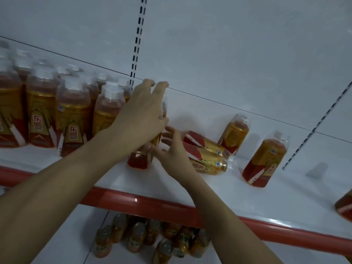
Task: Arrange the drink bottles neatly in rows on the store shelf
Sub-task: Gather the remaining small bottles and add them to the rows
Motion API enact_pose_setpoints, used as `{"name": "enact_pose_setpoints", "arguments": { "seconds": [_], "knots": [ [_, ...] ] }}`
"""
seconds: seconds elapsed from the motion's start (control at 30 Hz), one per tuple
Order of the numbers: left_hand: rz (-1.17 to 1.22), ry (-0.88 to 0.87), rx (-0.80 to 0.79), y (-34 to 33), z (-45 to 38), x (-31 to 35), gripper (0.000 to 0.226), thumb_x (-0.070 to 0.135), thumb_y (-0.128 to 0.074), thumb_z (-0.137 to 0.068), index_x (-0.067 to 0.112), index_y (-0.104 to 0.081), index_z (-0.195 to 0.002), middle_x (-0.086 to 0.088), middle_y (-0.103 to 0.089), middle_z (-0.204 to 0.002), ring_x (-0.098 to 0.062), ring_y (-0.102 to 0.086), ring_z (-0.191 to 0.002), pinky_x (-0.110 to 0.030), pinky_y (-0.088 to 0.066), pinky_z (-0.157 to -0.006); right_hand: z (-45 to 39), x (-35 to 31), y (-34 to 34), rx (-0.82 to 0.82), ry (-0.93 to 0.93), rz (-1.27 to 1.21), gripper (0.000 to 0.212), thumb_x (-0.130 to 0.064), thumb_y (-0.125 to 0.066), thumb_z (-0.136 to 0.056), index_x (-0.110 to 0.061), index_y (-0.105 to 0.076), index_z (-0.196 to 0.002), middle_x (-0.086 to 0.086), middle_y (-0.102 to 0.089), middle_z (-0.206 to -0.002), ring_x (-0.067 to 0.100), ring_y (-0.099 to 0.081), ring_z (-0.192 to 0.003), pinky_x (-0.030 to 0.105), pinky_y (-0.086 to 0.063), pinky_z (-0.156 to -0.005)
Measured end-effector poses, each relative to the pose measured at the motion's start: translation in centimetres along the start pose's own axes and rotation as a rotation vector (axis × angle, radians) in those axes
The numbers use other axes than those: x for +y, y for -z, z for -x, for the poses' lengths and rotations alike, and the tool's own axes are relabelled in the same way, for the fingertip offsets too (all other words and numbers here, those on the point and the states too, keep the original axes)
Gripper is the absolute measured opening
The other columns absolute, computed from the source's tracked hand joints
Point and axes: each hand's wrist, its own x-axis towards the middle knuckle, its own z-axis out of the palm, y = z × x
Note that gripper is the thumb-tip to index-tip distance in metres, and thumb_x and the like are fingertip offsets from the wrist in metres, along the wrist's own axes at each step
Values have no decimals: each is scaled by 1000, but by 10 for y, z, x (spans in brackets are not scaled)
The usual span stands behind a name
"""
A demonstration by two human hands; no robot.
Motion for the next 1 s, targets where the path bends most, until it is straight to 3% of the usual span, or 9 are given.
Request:
{"name": "enact_pose_setpoints", "arguments": {
  "seconds": [0.1,0.2,0.3,0.47,0.6,0.7,0.77,0.87,1.0],
  "knots": [
    [147,-113,165,-9,-2,37,50,25,-63,-92,24,-44,-139,3,-48,-136,-14,-46,-122,-32,-43,-95,5,12,55,157,113,86,59,-37,-70,-93,-22,-42,-143,-12,-53,-127,4,-55,-115,29,-51,-98],
    [202,-148,-146,-55,2,70,40,32,-65,-91,28,-54,-129,9,-58,-119,-7,-52,-111,-32,-44,-99,13,46,123,287,91,253,45,-33,-68,-95,-21,-50,-134,-6,-58,-121,11,-59,-109,34,-54,-93],
    [55,-185,-461,-106,0,92,59,42,-74,-81,34,-51,-135,9,-56,-125,-11,-52,-116,-33,-45,-97,19,86,174,135,-75,416,52,-34,-71,-91,-22,-46,-135,1,-51,-131,24,-56,-118,43,-55,-95],
    [-155,-188,-612,-150,-7,108,75,47,-82,-64,44,-48,-132,11,-58,-112,-11,-56,-98,-38,-49,-89,28,110,185,-24,-7,410,59,-27,-77,-88,-21,-45,-137,8,-40,-134,30,-51,-119,45,-48,-102],
    [-317,-178,-554,-159,2,111,88,41,-82,-70,32,-40,-147,5,-53,-123,-16,-49,-111,-35,-40,-98,33,122,182,25,76,342,55,-14,-78,-86,-17,-48,-133,8,-43,-129,32,-48,-123,44,-48,-100],
    [-112,-133,-432,-148,9,113,77,31,-84,-73,26,-48,-141,9,-51,-115,-8,-46,-105,-24,-39,-95,34,116,192,74,88,88,51,-15,-79,-85,-19,-48,-126,0,-45,-123,22,-53,-113,39,-52,-95],
    [94,25,-280,-132,5,113,70,23,-84,-75,26,-48,-136,9,-54,-118,-6,-51,-106,-29,-46,-98,31,104,197,86,69,-126,61,-17,-81,-84,-27,-39,-128,-3,-47,-123,13,-56,-108,31,-53,-94],
    [463,324,-81,-104,-14,117,61,22,-79,-81,24,-45,-132,6,-61,-119,-5,-61,-105,-25,-55,-85,19,88,186,-41,12,-227,84,-20,-85,-81,-22,-29,-144,-7,-50,-126,10,-57,-116,32,-50,-102],
    [482,376,-16,-91,-44,115,66,26,-79,-82,17,-41,-135,2,-60,-120,-12,-62,-106,-33,-54,-91,-5,73,148,-250,27,-297,89,-12,-83,-83,-21,-21,-146,-14,-53,-122,-1,-59,-110,20,-51,-93]
  ]
}}
